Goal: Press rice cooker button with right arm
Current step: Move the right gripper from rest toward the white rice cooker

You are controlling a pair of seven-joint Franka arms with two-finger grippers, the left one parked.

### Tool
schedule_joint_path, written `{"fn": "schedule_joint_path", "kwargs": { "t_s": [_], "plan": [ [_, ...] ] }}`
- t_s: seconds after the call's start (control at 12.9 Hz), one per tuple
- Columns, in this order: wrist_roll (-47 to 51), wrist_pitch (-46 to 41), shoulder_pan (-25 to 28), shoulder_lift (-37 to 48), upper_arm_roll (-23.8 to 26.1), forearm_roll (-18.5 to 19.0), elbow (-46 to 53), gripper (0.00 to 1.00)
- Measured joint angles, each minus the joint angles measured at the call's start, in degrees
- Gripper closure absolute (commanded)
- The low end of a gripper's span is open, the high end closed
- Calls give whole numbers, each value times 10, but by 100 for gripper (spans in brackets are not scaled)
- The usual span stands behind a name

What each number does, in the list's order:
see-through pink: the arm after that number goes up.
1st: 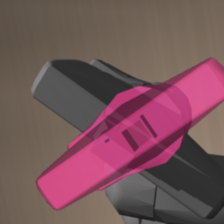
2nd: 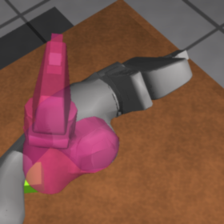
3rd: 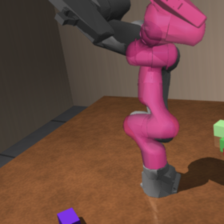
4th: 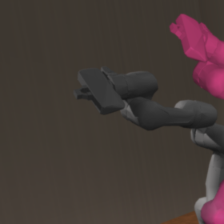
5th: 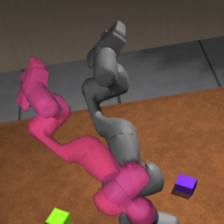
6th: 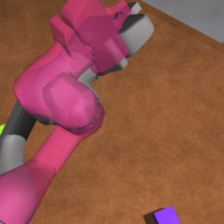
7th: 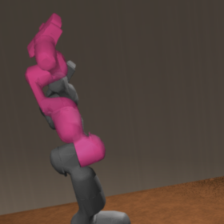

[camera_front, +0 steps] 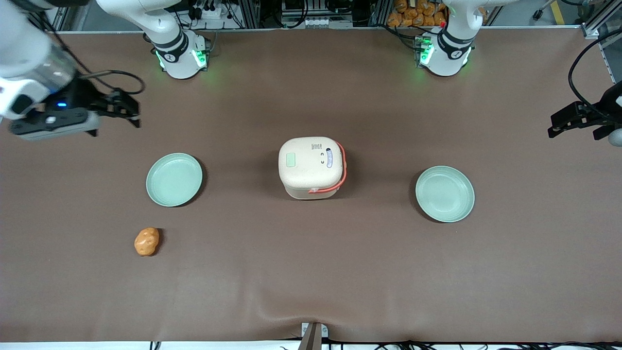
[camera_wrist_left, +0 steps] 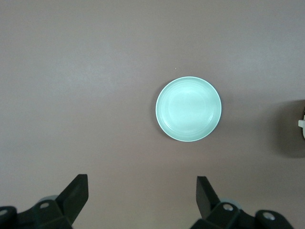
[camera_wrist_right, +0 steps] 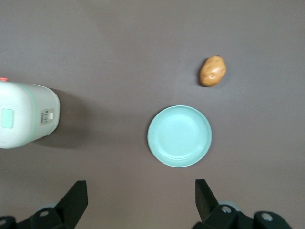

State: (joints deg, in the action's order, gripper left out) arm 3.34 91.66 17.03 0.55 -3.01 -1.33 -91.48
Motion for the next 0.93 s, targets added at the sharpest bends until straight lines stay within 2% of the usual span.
{"fn": "schedule_joint_path", "kwargs": {
  "t_s": [0.31, 0.62, 0.93],
  "plan": [
    [98, 7, 66, -33, 1, 0, 5, 2],
    [162, 44, 127, -57, 1, 0, 10, 43],
    [181, 64, 144, -76, 1, -1, 10, 82]
  ]
}}
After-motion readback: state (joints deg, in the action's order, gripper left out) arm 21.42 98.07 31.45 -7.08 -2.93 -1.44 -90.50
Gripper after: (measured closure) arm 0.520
